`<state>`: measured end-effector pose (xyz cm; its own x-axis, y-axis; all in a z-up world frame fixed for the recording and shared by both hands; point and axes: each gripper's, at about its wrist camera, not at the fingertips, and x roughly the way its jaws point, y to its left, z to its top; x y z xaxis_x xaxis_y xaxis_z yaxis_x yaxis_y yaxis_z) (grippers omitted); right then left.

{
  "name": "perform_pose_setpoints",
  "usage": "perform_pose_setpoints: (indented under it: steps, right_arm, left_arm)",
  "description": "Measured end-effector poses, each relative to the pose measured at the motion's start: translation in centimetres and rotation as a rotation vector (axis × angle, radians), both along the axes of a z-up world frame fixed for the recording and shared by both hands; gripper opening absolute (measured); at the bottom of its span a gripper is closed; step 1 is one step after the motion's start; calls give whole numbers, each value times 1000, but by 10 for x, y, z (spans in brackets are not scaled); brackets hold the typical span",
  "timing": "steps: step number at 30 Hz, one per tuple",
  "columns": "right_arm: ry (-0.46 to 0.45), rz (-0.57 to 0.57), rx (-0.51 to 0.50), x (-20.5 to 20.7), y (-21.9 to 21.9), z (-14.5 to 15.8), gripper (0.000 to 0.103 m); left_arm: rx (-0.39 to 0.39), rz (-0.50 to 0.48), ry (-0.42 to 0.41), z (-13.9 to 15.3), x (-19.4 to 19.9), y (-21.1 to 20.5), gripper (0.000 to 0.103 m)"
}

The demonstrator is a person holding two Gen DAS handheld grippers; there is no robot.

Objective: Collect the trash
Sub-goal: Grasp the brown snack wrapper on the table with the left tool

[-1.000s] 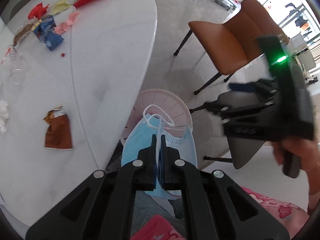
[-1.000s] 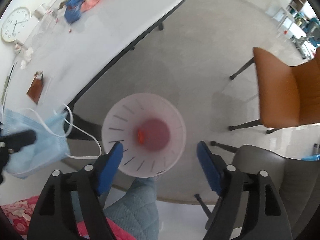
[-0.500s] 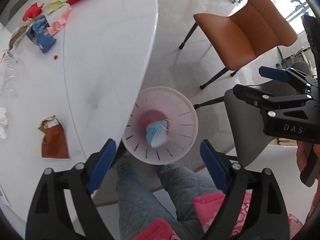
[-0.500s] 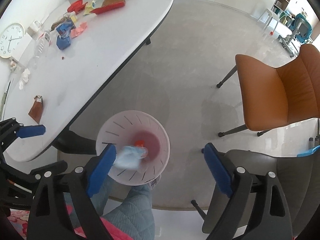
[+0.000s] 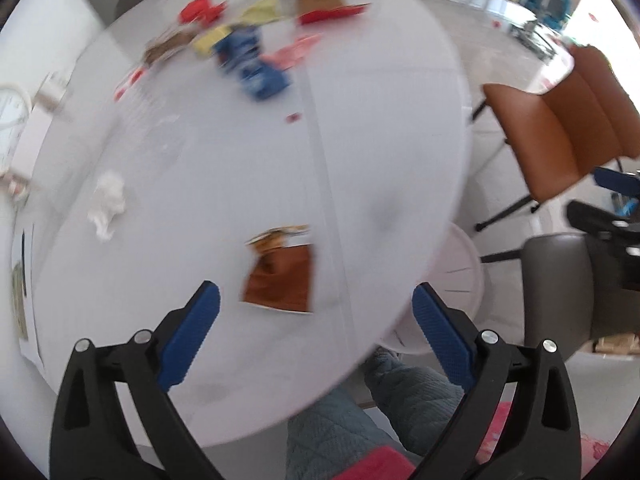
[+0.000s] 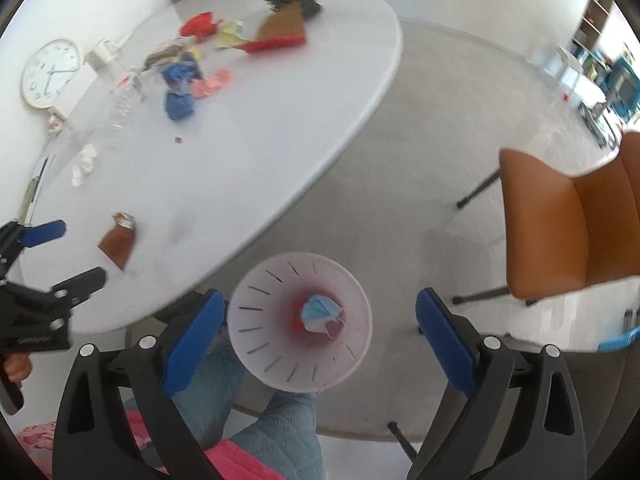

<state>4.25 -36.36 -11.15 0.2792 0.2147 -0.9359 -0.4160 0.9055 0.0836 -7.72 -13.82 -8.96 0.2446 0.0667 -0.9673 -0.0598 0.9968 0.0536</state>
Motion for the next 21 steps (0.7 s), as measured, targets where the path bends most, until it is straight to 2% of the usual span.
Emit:
perform_pose_setpoints:
  steps: [4, 6, 10, 13, 14, 18, 21]
  right_arm:
    - [2, 26, 8, 9, 27, 5, 96]
    - [7, 35, 11, 14, 38, 7, 96]
    - [0, 49, 1, 24, 63, 10, 96]
    - [-4, 40, 4, 29, 75, 13, 96]
    - [-3, 32, 9, 31, 80, 15, 96]
    - [-4, 26, 11, 35, 94, 17, 96]
    - [-6, 25, 5, 38, 105, 18, 96]
  left_arm:
    - [-14, 44, 2, -22, -1, 20, 91]
    - [-30, 47, 16, -33, 1, 25, 82]
    - [-63, 36, 45, -49, 5, 28, 70]
    - [-83, 17, 77, -60, 7, 29, 54]
    - [-76, 10, 77, -61, 8, 30, 50]
    - [-94, -25, 78, -61, 9, 32, 46]
    - [-96, -55, 62, -54, 7, 33, 29]
